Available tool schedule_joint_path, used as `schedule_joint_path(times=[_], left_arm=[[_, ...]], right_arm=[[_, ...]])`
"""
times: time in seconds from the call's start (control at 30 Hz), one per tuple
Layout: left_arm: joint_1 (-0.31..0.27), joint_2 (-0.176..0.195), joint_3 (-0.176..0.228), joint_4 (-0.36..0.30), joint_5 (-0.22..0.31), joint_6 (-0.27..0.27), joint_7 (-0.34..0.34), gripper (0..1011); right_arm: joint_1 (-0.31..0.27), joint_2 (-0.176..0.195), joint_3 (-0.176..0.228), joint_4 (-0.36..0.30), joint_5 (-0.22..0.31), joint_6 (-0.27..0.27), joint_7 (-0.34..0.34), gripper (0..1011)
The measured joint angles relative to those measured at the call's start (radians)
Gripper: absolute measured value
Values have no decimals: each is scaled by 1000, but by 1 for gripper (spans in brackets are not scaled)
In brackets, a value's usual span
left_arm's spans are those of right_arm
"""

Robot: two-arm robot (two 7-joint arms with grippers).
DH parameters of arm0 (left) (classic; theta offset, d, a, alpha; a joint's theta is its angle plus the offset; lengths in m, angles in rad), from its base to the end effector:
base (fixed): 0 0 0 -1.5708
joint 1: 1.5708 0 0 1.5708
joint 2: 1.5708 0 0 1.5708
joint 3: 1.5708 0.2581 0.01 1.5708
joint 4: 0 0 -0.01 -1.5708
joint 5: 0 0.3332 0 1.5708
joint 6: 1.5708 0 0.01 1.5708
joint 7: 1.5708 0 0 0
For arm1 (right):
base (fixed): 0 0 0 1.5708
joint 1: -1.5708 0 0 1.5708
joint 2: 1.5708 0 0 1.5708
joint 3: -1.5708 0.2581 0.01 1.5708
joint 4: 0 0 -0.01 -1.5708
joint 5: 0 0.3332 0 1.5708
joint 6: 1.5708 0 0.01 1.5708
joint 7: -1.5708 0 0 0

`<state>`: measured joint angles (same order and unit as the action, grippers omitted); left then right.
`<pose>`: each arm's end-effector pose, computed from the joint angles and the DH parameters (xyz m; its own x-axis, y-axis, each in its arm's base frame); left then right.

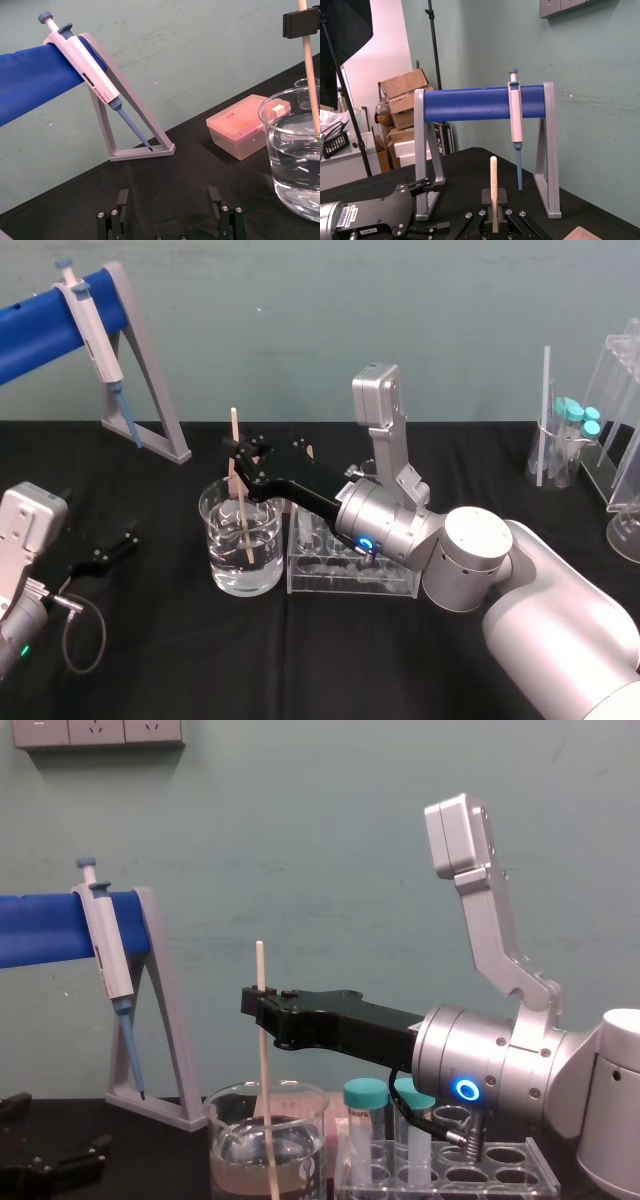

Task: Hold the thermometer with one hand and immerse one end into the beaker, then reinsert it into the test tube rack.

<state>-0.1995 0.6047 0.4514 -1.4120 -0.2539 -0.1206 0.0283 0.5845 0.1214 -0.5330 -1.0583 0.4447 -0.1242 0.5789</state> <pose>0.3759 0.0581 -0.2812 0.2923 0.8803 0.3737 -0.9552 0.2873 0.0702 0.4672 0.1007 -0.2300 0.8216 -0.5700 -0.0093 0.5674 0.8160 0.1104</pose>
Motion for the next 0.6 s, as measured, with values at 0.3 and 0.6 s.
schedule_joint_path(times=[0.3,0.6], left_arm=[[0,0,0,0,0,0,0,1004],[0,0,0,0,0,0,0,1004]], right_arm=[[0,0,0,0,0,0,0,55],[0,0,0,0,0,0,0,55]])
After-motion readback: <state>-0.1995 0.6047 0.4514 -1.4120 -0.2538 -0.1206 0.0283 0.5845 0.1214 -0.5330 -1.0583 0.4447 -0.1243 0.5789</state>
